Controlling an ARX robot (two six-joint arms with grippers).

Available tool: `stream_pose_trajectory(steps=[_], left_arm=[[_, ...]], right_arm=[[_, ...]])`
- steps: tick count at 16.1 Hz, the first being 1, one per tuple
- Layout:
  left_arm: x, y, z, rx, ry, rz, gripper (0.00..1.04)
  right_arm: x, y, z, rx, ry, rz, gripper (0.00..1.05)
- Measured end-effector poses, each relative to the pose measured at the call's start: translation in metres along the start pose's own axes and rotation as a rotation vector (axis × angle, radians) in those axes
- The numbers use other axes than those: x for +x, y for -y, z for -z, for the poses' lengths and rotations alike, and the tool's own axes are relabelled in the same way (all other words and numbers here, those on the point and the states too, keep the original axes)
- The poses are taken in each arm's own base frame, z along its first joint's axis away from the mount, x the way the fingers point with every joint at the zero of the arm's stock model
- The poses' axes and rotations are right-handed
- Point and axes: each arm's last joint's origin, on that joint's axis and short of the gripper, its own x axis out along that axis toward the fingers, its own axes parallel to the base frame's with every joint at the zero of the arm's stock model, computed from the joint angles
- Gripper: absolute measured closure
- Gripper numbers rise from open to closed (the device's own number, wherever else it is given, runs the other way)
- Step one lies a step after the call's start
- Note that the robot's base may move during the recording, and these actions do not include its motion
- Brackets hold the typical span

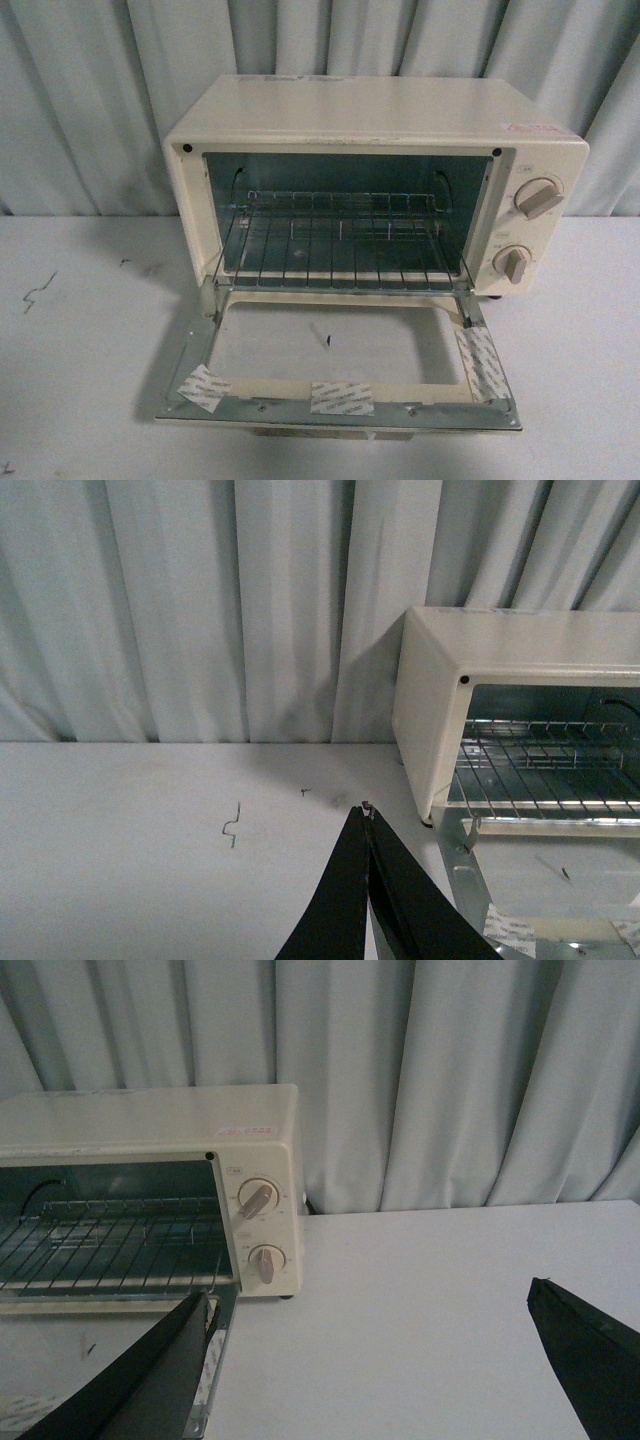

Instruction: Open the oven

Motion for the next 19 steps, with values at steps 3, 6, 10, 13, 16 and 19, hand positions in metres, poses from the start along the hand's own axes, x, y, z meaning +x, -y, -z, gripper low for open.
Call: stream_pose_trajectory(steps=[3, 6, 10, 13, 16, 19], left_arm=[[0.0000, 0.0000, 0.0003, 0.000, -0.003, 0.000, 0.97], [0.0000, 0.0000, 0.0003, 0.000, -0.003, 0.000, 0.87], [0.0000, 0.0000, 0.0003, 0.000, -0.003, 0.000, 0.73], [0.0000, 0.0000, 0.0003, 0.000, -0.003, 0.000, 0.64], [0.0000, 0.0000, 0.0003, 0.000, -0.003, 0.000, 0.27], [0.0000, 0.0000, 0.0003, 0.000, -0.003, 0.000, 0.07]], right_arm=[[0.0000, 0.0000, -0.0001, 0.000, 0.001, 0.000, 0.06], [0.0000, 0.0000, -0.0001, 0.000, 0.001, 0.000, 0.06], [0.0000, 0.0000, -0.0001, 0.000, 0.001, 0.000, 0.06], [0.0000, 0.0000, -0.0001, 0.000, 0.001, 0.000, 0.06], [0.0000, 0.0000, -0.0001, 0.000, 0.001, 0.000, 0.06], [0.0000, 0.0000, -0.0001, 0.000, 0.001, 0.000, 0.06]])
